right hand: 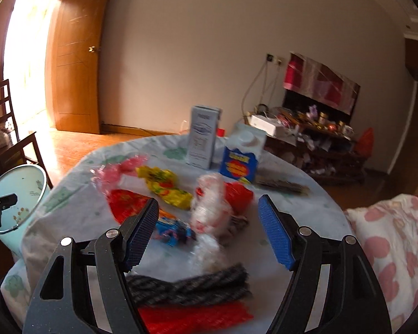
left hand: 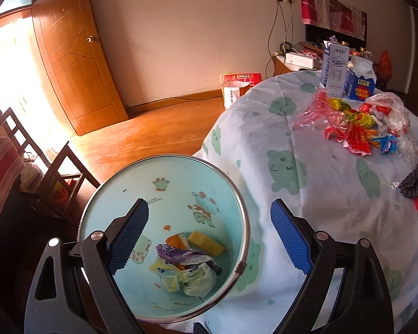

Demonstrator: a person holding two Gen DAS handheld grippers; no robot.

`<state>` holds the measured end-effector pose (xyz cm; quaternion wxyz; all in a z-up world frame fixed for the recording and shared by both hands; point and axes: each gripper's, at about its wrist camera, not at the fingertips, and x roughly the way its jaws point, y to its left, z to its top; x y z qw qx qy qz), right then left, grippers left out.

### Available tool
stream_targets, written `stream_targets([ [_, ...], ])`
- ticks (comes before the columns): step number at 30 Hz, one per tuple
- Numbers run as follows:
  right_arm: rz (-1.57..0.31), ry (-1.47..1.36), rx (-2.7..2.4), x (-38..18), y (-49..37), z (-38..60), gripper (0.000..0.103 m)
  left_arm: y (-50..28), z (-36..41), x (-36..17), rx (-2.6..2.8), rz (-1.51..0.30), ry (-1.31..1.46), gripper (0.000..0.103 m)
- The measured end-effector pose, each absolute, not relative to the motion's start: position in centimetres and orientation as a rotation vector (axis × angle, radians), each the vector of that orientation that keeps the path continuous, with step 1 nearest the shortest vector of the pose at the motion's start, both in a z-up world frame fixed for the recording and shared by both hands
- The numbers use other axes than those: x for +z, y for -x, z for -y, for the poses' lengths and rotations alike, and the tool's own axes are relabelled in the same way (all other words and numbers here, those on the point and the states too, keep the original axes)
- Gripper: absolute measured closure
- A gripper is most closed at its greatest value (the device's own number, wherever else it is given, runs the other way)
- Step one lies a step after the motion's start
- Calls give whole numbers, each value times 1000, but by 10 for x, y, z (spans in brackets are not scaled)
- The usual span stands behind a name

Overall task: Collect trash
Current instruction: 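Move both open tools back over the table toward the remaining trash, then grasp the black braided rope with the left tool while the right tool grasps the clear red-printed bag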

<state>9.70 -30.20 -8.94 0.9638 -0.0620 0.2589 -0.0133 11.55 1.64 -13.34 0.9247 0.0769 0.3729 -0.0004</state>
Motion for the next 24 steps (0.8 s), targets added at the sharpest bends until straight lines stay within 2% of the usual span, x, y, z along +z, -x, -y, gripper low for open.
stream_targets([
  [7,-620,45,-165,-126,-66,374,30,-109,35,-135,-105,-760,-178,15],
  [24,-604,-128,-342,-150,7,467,30,-101,195,-132,-386,-704,-286,16],
])
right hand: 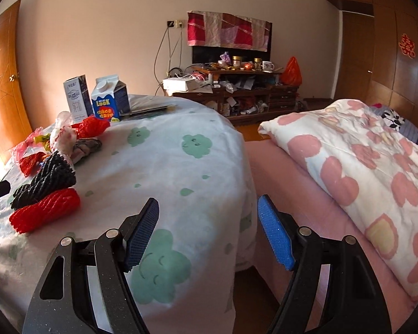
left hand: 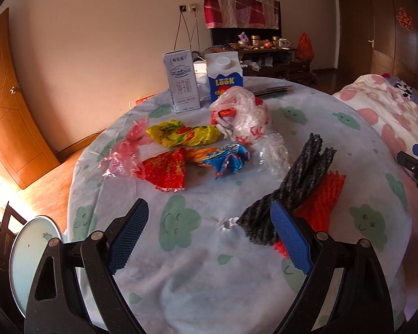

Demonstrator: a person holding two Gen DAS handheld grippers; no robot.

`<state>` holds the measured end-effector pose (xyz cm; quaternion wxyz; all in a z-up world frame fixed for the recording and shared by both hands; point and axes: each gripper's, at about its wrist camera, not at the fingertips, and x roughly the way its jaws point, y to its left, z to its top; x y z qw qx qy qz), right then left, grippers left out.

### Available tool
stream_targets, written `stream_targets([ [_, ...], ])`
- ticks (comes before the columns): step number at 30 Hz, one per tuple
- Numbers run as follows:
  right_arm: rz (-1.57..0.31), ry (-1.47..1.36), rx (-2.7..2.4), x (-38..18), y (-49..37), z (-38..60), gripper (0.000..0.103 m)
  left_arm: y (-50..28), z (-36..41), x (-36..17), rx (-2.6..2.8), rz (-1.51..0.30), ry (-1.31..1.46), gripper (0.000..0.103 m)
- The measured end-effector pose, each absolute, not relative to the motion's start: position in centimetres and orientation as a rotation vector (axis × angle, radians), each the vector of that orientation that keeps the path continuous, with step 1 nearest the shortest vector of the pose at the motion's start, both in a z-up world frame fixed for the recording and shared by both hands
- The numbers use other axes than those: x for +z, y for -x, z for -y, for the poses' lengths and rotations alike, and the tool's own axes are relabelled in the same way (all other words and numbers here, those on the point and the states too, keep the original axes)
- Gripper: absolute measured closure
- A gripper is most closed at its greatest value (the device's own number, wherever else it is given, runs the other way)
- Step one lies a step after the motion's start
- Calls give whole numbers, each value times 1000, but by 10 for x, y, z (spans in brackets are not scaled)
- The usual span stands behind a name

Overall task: Collect trash
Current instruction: 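Grasp the black braided rope with the left tool while the right tool grasps the clear red-printed bag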

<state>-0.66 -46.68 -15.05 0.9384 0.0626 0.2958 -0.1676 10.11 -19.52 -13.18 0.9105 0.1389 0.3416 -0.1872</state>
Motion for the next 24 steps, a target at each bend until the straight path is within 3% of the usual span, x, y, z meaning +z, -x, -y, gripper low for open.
stream_targets([
  [3,-601,-160,-357,-155,12,479,30,-103,210,-140,-432,-726,-299,26],
  [6,-595,-178,-360,-158,16,483,27,-106,220,-150,-508,-785,-286,60],
  [7,-591,-181,-355,-159,16,482,27,-107,222,-153,-528,-800,-283,82],
  [8,-590,-184,-348,-159,16,481,26,-107,223,-155,-537,-813,-278,96],
  [21,-580,-156,-196,-131,-26,429,26,-104,140,-101,-358,-687,-225,97],
  [24,-569,-127,-130,-120,-53,400,30,-115,106,-100,-259,-692,-224,97],
])
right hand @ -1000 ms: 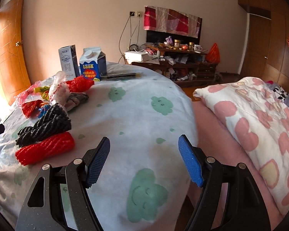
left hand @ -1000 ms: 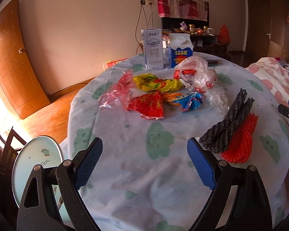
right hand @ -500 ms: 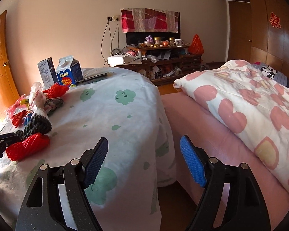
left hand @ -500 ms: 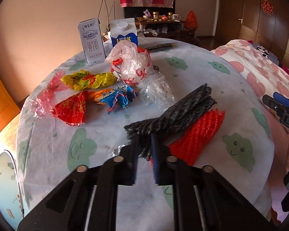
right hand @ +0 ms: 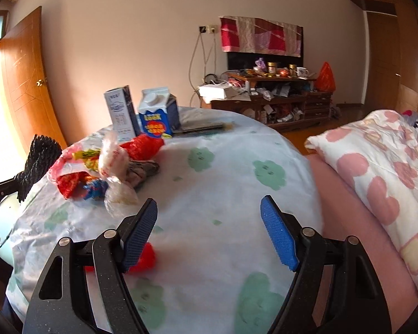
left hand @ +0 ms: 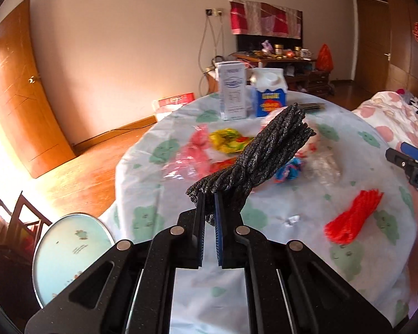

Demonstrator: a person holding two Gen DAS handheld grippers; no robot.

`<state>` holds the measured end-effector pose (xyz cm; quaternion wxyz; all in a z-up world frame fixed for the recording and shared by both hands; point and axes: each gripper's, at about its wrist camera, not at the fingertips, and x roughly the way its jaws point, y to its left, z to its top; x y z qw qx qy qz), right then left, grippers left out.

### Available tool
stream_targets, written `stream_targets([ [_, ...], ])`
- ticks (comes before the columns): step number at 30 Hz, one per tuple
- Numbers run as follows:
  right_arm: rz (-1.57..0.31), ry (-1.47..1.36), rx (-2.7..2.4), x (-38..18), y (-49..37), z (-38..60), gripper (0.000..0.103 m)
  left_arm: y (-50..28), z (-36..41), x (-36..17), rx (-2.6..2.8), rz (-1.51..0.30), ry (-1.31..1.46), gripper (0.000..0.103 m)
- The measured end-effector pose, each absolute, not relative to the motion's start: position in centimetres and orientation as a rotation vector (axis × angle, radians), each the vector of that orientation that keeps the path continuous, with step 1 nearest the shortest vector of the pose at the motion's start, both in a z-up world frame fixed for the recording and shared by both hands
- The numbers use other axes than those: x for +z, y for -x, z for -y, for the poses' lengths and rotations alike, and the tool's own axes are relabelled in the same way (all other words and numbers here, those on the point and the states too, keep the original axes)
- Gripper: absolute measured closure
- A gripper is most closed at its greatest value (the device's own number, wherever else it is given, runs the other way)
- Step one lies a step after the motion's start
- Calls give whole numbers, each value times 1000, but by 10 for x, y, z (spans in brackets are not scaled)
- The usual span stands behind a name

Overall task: Collect trash
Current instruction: 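Grasp the black braided rope with the left tool while the right tool grasps the clear red-printed bag, then carry the black rope and clear bag over the light-blue bin with both tools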

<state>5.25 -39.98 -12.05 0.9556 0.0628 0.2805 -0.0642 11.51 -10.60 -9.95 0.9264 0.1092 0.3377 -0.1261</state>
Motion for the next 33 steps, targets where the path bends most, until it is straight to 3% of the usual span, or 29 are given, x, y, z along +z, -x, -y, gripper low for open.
stream_targets([
  [3,-597,-95,-49,-115,-86,368,42,-124,73,-103,-180,-715,-200,97],
  [10,-741,-41,48,-125,-144,322,55,-128,25,-113,-110,-742,-151,97],
  [14,-813,-47,80,-138,-158,315,90,-127,14,-115,-108,-747,-130,97],
  [15,-808,-39,87,-138,-156,312,93,-127,10,-115,-103,-744,-128,97],
  [23,-636,12,126,-106,-137,277,95,-120,-23,-102,-24,-708,-101,97],
  [33,-581,46,337,-96,-153,201,95,-110,-67,-104,86,-715,-78,97],
])
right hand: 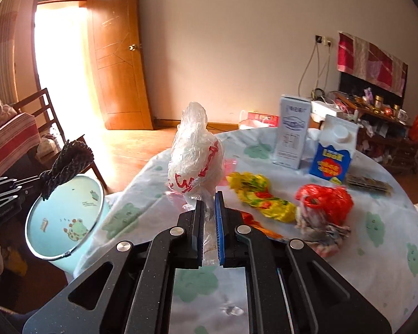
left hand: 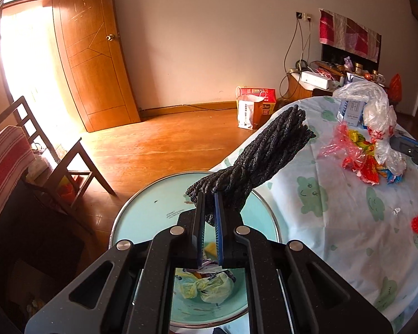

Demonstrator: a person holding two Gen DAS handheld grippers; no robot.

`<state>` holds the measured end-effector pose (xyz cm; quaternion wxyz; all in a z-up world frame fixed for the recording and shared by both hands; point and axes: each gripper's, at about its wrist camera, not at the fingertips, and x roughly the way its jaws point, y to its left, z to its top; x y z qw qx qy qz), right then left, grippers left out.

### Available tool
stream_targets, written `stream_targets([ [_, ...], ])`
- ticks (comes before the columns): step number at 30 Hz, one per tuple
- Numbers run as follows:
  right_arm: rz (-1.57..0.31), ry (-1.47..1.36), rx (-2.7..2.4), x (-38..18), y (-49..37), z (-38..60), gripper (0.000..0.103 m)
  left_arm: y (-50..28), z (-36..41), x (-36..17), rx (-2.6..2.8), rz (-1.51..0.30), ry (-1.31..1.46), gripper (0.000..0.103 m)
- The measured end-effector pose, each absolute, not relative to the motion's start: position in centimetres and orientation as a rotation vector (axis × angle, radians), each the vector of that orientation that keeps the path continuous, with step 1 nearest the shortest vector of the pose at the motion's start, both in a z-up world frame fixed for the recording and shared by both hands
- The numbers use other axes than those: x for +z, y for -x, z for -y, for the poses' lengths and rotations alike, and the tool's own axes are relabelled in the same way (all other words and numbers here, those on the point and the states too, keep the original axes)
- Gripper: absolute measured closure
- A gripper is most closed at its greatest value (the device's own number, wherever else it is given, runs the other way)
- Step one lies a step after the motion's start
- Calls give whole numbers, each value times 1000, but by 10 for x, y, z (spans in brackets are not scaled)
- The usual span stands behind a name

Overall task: Collect trash
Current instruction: 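Carry the black rope and clear bag over the light-blue bin with both tools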

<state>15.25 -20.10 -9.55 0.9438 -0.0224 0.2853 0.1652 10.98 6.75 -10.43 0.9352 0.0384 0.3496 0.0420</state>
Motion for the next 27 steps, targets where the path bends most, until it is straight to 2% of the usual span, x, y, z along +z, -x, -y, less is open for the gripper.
stream_targets([
  [12,-548,110,510,-98,-167,119,95,-104,-108,-111,189,-733,-50,97],
  [27,-532,170,629,-106,-174,77,95,-98,-133,-115,255,-752,-44,97],
])
